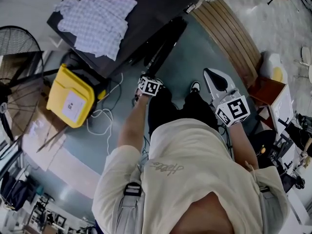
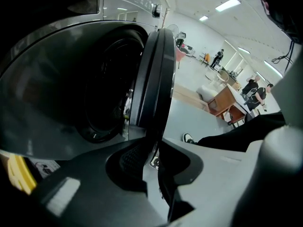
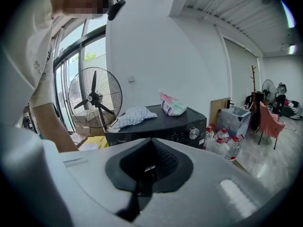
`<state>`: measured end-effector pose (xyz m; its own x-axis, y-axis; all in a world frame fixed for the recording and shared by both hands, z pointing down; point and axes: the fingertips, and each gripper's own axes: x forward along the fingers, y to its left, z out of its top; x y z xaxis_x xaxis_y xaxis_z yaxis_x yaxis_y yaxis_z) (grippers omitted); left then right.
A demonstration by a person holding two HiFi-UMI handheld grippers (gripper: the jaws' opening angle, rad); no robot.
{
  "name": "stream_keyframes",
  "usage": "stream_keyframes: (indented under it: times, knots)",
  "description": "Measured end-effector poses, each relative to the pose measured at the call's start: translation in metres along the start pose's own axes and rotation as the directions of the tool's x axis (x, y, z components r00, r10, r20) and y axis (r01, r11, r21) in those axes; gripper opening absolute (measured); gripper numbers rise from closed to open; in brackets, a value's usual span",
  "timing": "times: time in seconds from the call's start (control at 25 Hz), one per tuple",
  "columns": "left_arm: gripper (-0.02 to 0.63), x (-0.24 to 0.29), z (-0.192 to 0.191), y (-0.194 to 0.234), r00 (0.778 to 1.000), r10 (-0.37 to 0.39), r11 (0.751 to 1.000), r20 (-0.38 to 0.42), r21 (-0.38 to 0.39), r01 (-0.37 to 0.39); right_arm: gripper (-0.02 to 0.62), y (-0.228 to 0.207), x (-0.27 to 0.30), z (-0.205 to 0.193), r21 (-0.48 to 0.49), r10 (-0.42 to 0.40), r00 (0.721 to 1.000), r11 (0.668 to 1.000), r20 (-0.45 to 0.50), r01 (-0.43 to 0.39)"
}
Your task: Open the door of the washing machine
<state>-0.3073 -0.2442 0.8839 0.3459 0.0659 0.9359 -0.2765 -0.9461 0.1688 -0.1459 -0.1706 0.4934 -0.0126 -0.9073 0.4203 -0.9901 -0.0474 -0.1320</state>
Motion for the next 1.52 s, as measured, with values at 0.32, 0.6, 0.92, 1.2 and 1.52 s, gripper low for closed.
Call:
stream_keyframes:
  times: [0.32, 0.6, 0.92, 1.2, 1.52]
  knots:
    - [0.092, 0.009, -0.004, -0.056, 1.000, 0.003, 0.997, -0.031, -0.079, -0.005, 0.000, -0.034, -0.035, -0.018, 0.047, 0.012, 1.000, 0.999, 0.015, -0.013]
    - [0.092, 0.021, -0.002, -0.107, 0.997, 0.050, 0.984, -0.066, -0.170, -0.061, 0.000, -0.090, -0.087, -0.037, 0.061, 0.032, 0.999, 0.998, 0.030, -0.033]
    - [0.091, 0.041, 0.015, -0.177, 0.988, 0.117, 0.953, -0.103, -0.269, -0.141, 0.000, -0.163, -0.154, -0.070, 0.059, 0.061, 0.997, 0.996, 0.045, -0.064]
    - [0.090, 0.075, 0.061, -0.283, 0.992, -0.127, 0.850, 0.004, -0.515, 0.111, 0.000, -0.217, -0.210, -0.085, 0.065, 0.026, 0.996, 0.997, 0.080, -0.031]
    - [0.094, 0.098, 0.093, -0.294, 0.999, 0.015, 0.837, -0.043, -0.545, -0.036, 0.000, -0.264, -0.265, -0.110, 0.103, 0.001, 0.996, 0.995, 0.084, -0.009]
